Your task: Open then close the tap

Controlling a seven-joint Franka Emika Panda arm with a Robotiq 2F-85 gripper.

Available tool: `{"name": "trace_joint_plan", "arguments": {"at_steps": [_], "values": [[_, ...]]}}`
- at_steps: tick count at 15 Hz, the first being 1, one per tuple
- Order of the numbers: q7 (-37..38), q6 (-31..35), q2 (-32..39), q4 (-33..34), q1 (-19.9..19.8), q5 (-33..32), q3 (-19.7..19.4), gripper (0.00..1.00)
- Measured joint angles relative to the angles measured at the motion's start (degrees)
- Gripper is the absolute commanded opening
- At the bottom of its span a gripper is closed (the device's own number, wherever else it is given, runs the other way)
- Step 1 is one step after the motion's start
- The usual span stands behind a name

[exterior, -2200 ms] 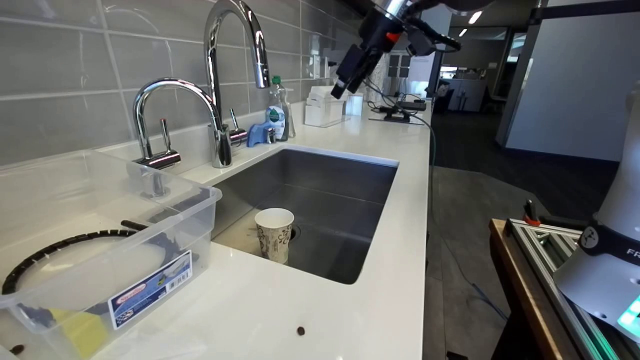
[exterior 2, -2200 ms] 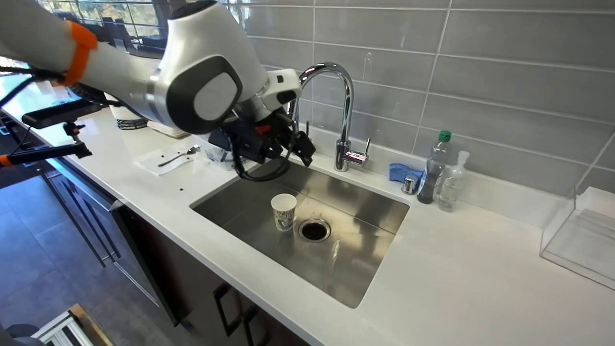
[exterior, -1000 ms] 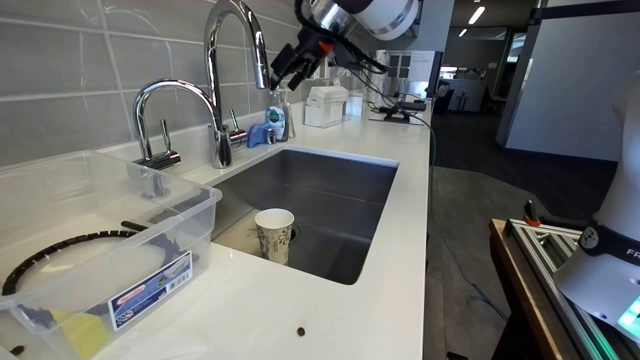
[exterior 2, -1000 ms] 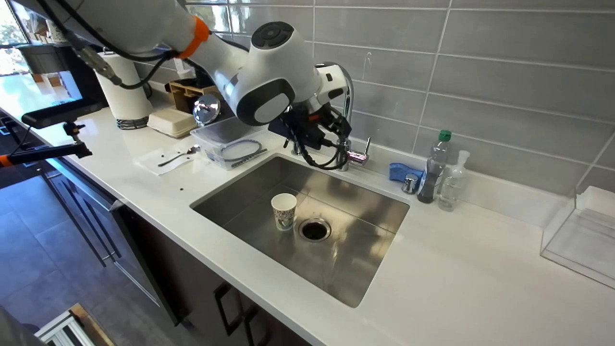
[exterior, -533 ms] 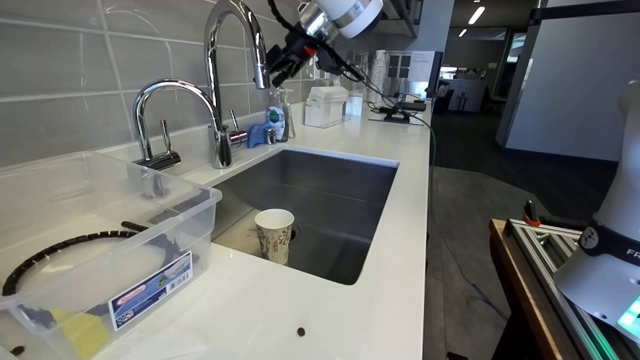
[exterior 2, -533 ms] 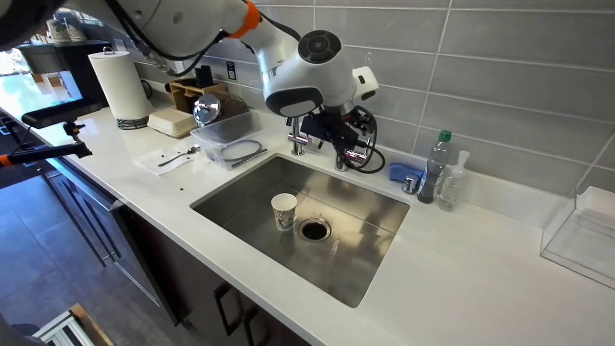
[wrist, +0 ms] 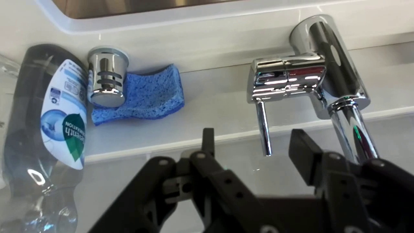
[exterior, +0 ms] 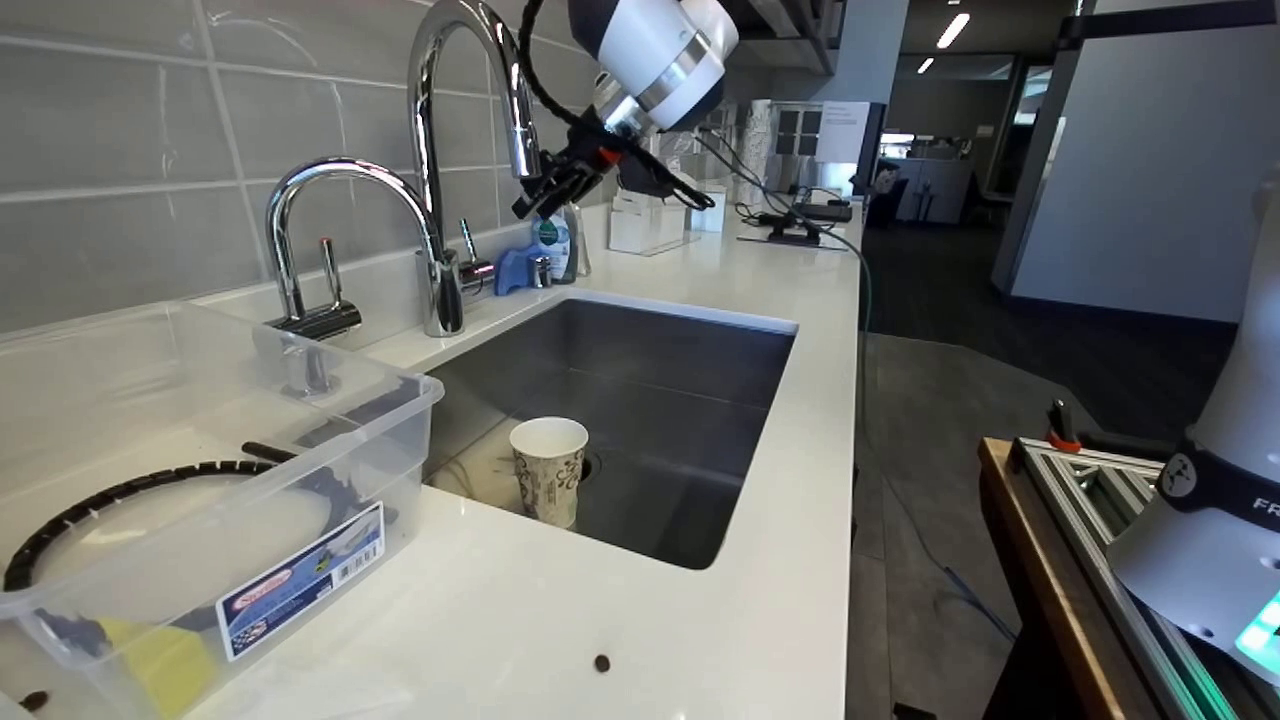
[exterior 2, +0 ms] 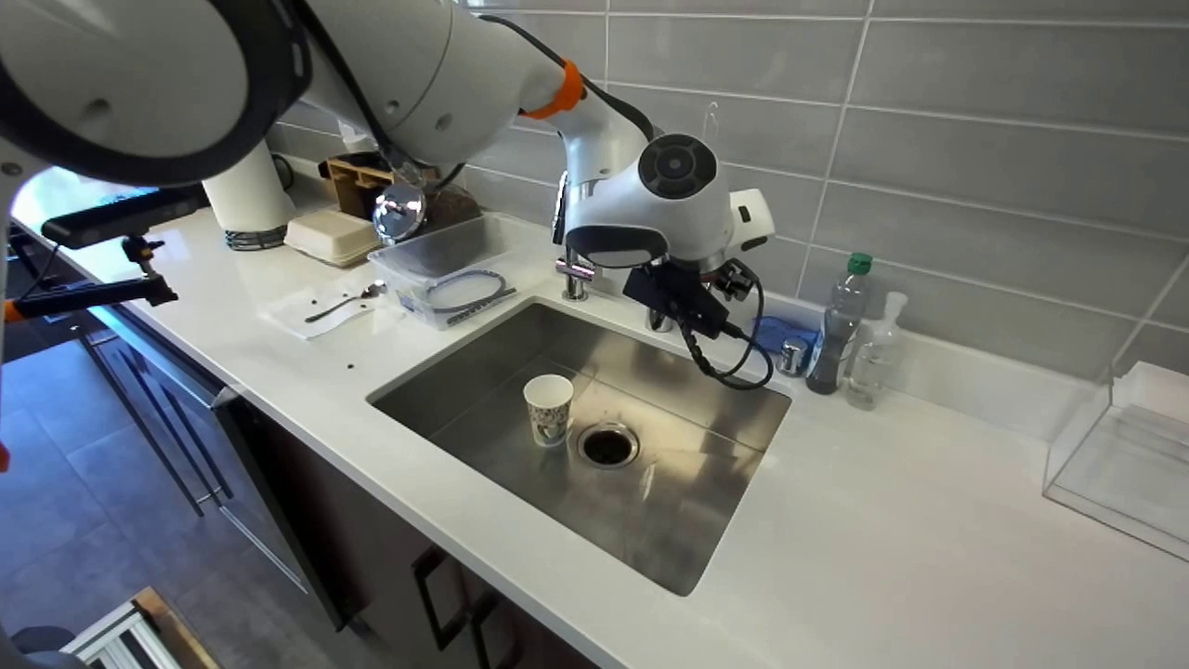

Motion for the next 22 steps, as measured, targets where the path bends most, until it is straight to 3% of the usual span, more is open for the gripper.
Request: {"name": "trace_joint_plan", "arguments": {"at_steps": [1, 2, 5, 12, 13, 22], "values": [[0.0, 0.2, 0.9, 1.0, -0.2, 1.0, 0.5, 0.42], [0.0, 0.6, 1.8, 1.9, -0.3, 2.0, 1.1, 0.28], [-0.3, 1.3, 3.9, 4.6, -0.8, 5.4, 2.7, 0.01], [-4.5, 1.7, 7.6, 10.1, -2.9, 13.4, 6.3, 0.0], [-4.7, 1.7, 7.8, 10.4, -3.1, 13.6, 6.4, 0.22], [-4.8, 1.3, 8.1, 12.8, -5.9, 15.0, 6.7, 0.85]]}}
